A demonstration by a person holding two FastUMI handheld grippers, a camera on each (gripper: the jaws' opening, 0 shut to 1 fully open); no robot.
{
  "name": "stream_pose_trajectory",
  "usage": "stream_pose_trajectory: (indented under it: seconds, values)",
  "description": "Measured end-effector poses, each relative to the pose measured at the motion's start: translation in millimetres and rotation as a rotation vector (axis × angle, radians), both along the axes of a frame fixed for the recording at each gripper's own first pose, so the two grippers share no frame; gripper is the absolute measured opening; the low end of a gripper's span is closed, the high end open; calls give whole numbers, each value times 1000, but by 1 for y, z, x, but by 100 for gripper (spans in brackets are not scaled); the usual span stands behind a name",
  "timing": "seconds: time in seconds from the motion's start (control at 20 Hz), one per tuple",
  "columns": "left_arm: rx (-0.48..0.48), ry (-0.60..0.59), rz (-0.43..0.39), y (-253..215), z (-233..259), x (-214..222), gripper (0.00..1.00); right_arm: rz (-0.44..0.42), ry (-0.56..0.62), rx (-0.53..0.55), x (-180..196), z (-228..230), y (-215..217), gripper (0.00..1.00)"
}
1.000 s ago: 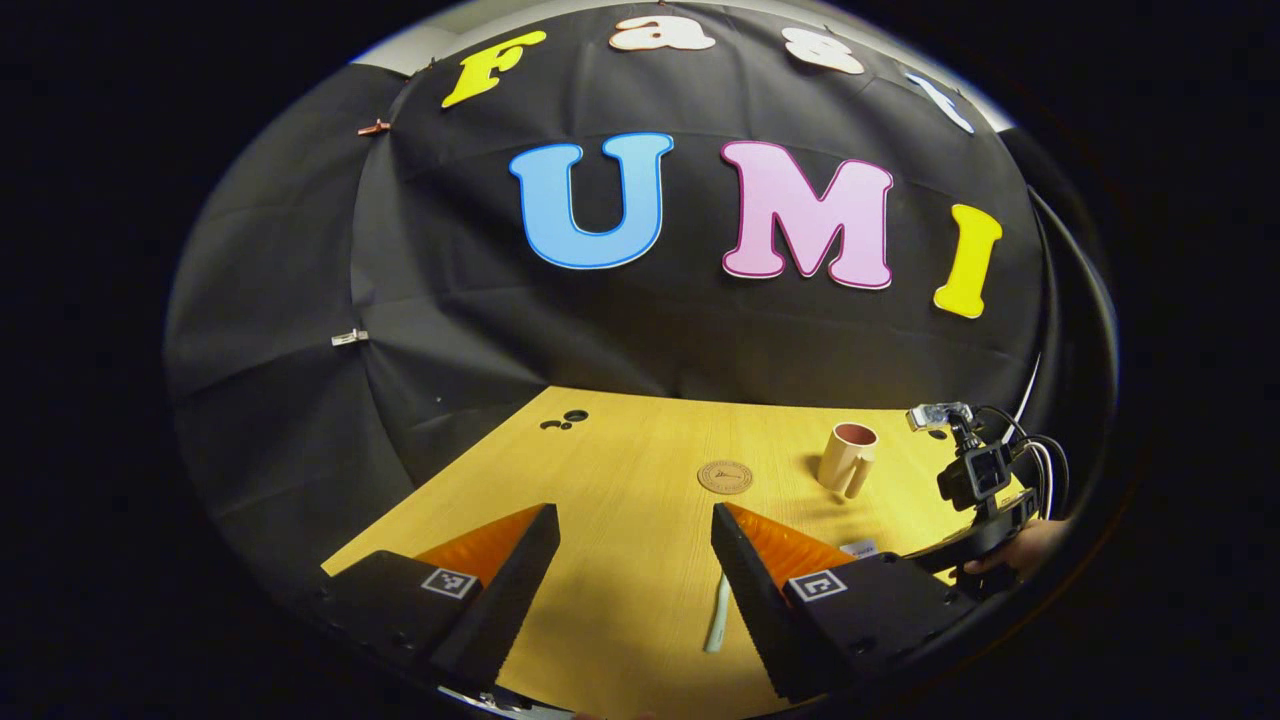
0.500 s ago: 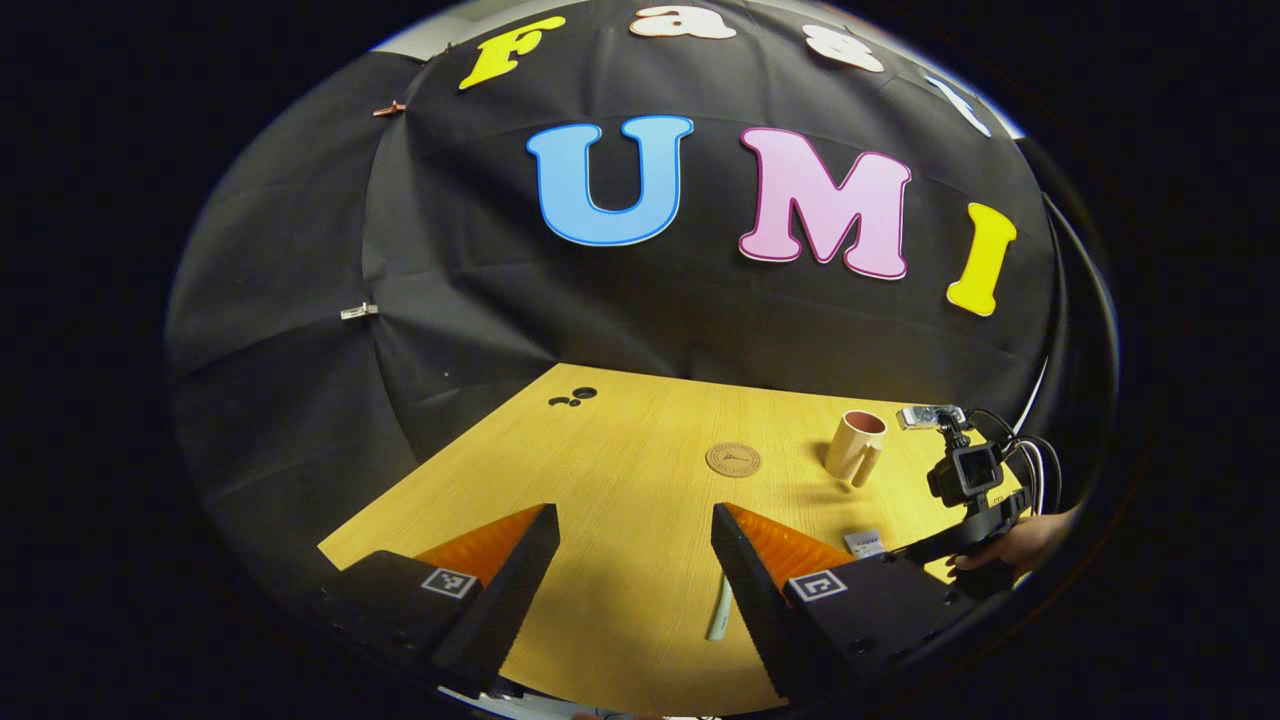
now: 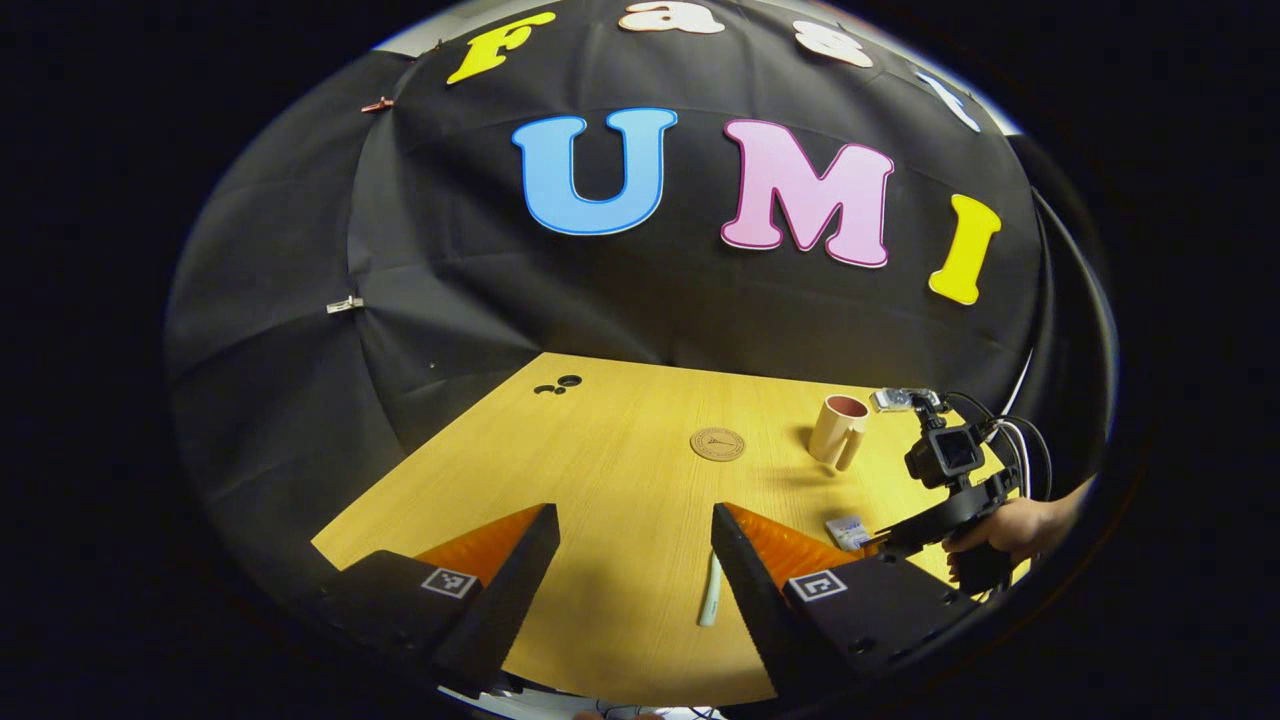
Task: Put the toothbrush and toothpaste on the desktop into the cup, then pick up the cup and place it on the coaster on the desktop.
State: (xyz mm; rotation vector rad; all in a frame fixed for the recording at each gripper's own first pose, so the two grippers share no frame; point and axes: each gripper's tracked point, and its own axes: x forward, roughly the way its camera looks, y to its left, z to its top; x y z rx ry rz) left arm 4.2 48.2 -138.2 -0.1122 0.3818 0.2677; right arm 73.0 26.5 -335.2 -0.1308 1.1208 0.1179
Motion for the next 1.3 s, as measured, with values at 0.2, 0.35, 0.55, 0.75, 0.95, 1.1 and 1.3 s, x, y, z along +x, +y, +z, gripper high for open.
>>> stream_pose_trajectory:
  seconds: [0.2, 0.35, 0.55, 0.75, 0.95, 1.1, 1.3]
  values:
    - [-9, 18, -31, -3, -7, 5, 97, 17, -10, 25, 0, -1, 2, 26]
    - [-34, 50, -68, -7, -14, 15, 97, -18, 12, 78, -4, 1, 0, 31]
    - [-158, 131, -131, -22, -38, 30, 98, -12, -29, 98, -6, 15, -7, 25]
    - [-191, 311, -209, -34, -87, 44, 96, -7, -65, 115, -10, 30, -14, 25]
    - [-186, 440, -250, -46, -125, 68, 96, -4, -78, 162, -17, 44, -18, 25]
    - [-186, 514, -259, -56, -146, 82, 95, -32, -84, 189, -21, 50, -26, 25]
    - [-186, 631, -275, -64, -173, 91, 89, -39, -106, 191, -24, 54, -38, 25]
